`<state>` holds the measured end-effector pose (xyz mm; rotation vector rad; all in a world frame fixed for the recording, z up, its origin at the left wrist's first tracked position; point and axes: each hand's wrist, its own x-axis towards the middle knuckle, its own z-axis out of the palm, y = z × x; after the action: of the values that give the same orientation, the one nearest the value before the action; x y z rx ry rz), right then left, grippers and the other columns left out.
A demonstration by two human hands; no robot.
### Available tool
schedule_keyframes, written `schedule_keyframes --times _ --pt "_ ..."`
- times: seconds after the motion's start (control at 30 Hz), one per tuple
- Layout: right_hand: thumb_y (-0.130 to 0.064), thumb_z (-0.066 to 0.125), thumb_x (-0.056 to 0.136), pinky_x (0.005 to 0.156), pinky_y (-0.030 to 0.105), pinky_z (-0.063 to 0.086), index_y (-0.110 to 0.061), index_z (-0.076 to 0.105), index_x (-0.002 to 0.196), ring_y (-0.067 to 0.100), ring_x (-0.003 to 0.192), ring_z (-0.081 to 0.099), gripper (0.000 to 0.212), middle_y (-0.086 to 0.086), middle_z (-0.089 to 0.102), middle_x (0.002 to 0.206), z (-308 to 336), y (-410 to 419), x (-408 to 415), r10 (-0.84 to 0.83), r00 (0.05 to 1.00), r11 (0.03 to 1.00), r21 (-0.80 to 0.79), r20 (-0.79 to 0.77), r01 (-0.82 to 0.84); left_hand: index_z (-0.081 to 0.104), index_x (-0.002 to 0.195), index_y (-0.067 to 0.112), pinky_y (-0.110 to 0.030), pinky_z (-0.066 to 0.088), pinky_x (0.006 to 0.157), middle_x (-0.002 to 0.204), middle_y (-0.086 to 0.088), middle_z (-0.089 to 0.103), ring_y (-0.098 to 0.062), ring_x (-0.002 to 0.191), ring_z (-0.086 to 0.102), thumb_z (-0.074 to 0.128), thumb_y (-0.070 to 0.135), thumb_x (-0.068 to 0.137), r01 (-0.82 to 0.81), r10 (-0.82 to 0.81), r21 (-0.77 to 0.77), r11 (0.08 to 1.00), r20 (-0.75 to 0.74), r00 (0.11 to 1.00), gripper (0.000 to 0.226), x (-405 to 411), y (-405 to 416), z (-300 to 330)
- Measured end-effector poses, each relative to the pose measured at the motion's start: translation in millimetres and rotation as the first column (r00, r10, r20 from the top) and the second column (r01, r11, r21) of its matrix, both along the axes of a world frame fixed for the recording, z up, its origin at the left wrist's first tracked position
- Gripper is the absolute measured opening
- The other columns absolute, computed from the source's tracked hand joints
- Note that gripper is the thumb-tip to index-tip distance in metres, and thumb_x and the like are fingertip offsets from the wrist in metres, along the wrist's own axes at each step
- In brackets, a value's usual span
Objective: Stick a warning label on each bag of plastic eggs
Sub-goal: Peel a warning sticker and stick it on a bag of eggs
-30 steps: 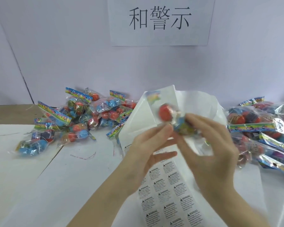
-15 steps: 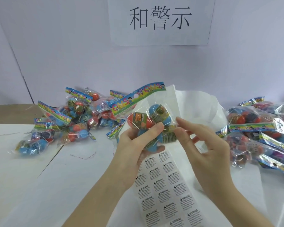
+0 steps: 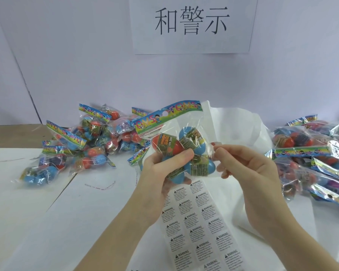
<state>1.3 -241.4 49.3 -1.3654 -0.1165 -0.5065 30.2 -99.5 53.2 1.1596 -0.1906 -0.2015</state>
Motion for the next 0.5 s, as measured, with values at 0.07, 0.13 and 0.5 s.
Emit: schedule_keyframes --times 0.07,0.13,0.5 --pt "-0.004 0.064 0.08 0.052 0.011 0.041 -0.021 0.072 0.065 0.0 0.053 0.054 0.024 -0.006 0.07 0.065 0 -1 0 -0.026 1.0 0.998 -0.062 0.0 0.026 0.073 0.073 0.014 -0.018 0.049 0.049 0.074 0.0 0.071 -0.007 0.058 0.063 0.071 0.024 0.053 -0.009 0.008 0.023 1.0 0.015 1.0 0.022 1 0 -1" --pt "-0.007 0.065 0.081 0.057 0.013 0.042 -0.028 0.073 0.066 -0.001 0.059 0.056 0.027 -0.01 0.071 0.071 -1 1 -1 -0.068 0.997 0.982 -0.172 0.026 0.072 0.071 0.079 0.013 -0.017 0.048 0.049 0.073 0.0 0.071 -0.006 0.059 0.063 0.072 0.027 0.052 -0.031 0.029 0.056 0.998 0.039 0.999 0.031 1 -1 -1" --pt "-0.011 0.069 0.08 0.07 0.022 0.044 -0.028 0.076 0.07 0.002 0.076 0.064 0.021 -0.007 0.073 0.078 -11 -2 5 -0.092 0.993 0.978 -0.193 -0.079 0.075 0.067 0.072 0.022 -0.019 0.043 0.064 0.063 0.014 0.068 0.001 0.06 0.061 0.076 0.024 0.072 -0.505 0.505 0.002 0.863 -0.007 0.863 0.009 9 -1 -7"
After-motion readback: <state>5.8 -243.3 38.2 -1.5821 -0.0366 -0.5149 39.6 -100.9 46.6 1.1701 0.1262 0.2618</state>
